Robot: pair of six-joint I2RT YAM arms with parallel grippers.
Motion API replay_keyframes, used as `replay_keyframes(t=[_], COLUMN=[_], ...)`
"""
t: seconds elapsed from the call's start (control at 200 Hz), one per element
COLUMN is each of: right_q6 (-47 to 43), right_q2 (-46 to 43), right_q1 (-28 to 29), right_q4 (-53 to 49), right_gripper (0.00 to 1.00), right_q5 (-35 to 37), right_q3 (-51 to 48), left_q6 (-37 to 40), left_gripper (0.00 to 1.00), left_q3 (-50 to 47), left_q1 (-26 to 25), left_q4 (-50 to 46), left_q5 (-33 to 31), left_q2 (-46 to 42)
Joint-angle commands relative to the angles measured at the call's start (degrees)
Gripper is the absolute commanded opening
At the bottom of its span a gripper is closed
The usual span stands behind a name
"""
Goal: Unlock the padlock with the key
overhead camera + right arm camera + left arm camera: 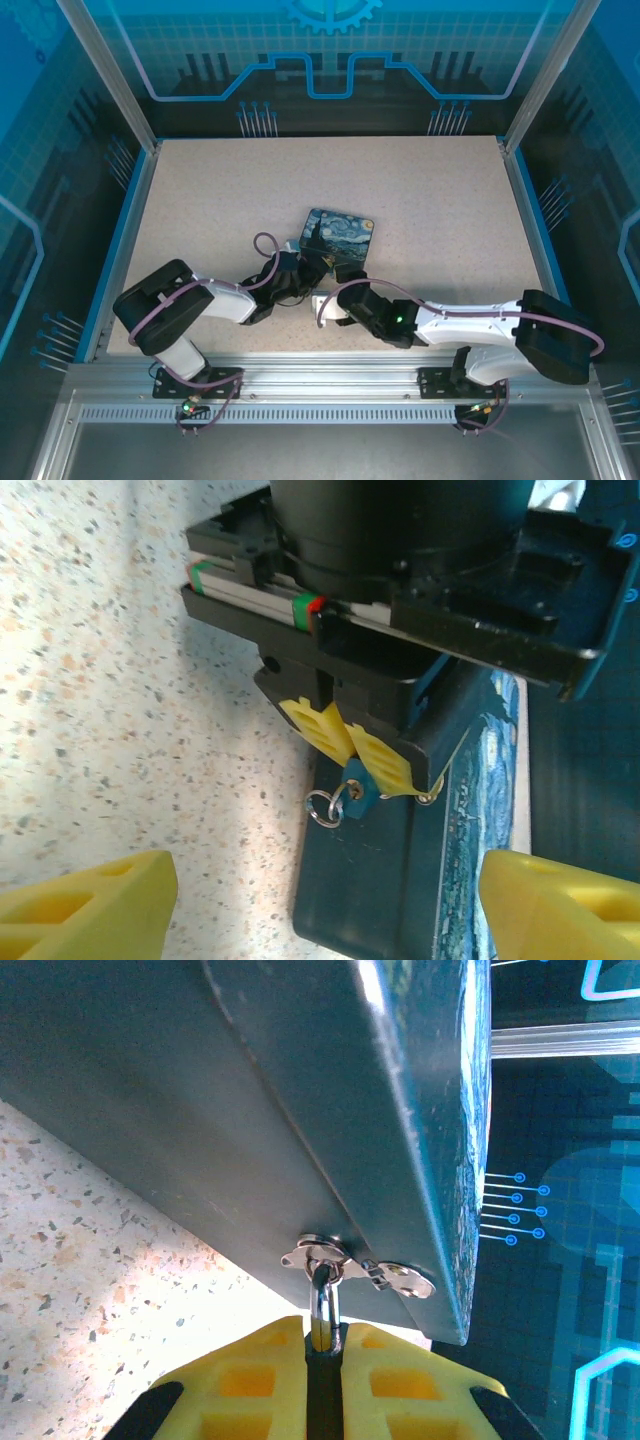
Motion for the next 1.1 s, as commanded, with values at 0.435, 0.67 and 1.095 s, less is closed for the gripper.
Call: replay_keyframes(t=[0.435,0.67,1.095], right_q6=[-0.5,0.8,2.6], right_q2=[4.4,6.9,9.8], right_q1=[-5.6,-6.2,-7.2], right_q4=[12.9,14.0,17.9], right_gripper=[0.6,0.45,0.27], right_q5=[-6.1,-4.7,-2.9], right_q3=[-2.3,-2.0,-1.2], left_q6=[-3.4,-4.0,-4.6], left_gripper=[0.0,0.0,0.0], left_q3=[1.0,1.1,1.1], left_q1=[-0.5,-0.4,-0.5], left_q4=[3.3,4.2,5.4], left_q5=[2.4,2.7,3.2], left_q2=[-0.9,0.0,1.2])
